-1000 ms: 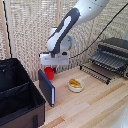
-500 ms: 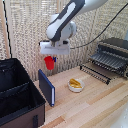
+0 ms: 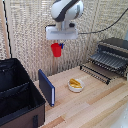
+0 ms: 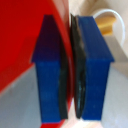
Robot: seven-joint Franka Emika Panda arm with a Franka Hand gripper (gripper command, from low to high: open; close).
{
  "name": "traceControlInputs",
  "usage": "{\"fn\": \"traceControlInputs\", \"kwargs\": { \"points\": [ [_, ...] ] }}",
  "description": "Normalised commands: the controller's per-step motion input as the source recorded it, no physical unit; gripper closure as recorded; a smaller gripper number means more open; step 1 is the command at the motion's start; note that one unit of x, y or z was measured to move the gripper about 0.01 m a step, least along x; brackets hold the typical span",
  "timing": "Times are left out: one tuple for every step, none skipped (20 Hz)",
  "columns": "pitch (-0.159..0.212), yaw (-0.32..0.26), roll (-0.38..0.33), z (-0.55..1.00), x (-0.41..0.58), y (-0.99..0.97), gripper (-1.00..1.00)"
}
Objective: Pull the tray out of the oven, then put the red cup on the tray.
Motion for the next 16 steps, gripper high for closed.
{"fn": "traceControlInputs", "kwargs": {
  "points": [
    [0.128, -0.214, 0.024, 0.59, -0.086, -0.57, 1.00],
    [0.121, -0.212, 0.020, 0.55, -0.094, -0.58, 1.00],
    [0.111, -0.203, 0.017, 0.51, -0.123, -0.61, 1.00],
    [0.100, -0.203, 0.017, 0.47, -0.131, -0.61, 1.00],
    [0.075, -0.193, 0.012, 0.40, -0.120, -0.64, 1.00],
    [0.069, -0.192, 0.012, 0.38, -0.120, -0.65, 1.00],
    [0.052, -0.195, 0.010, 0.32, -0.123, -0.65, 1.00],
    [0.034, -0.192, 0.006, 0.26, -0.114, -0.66, 1.00],
    [0.004, -0.179, 0.003, 0.17, -0.086, -0.71, 1.00],
    [0.000, -0.174, 0.000, 0.10, -0.071, -0.73, 1.00],
    [0.000, -0.170, 0.000, 0.05, -0.060, -0.74, 1.00],
    [-0.007, -0.164, 0.000, 0.00, -0.049, -0.75, 1.00],
    [-0.015, -0.160, 0.000, 0.00, -0.043, -0.77, 1.00],
    [-0.018, -0.158, 0.000, 0.00, -0.037, -0.77, 1.00],
    [-0.018, -0.154, 0.000, 0.00, -0.034, -0.78, 1.00],
    [-0.019, -0.150, 0.000, 0.00, -0.029, -0.79, 1.00]
  ]
}}
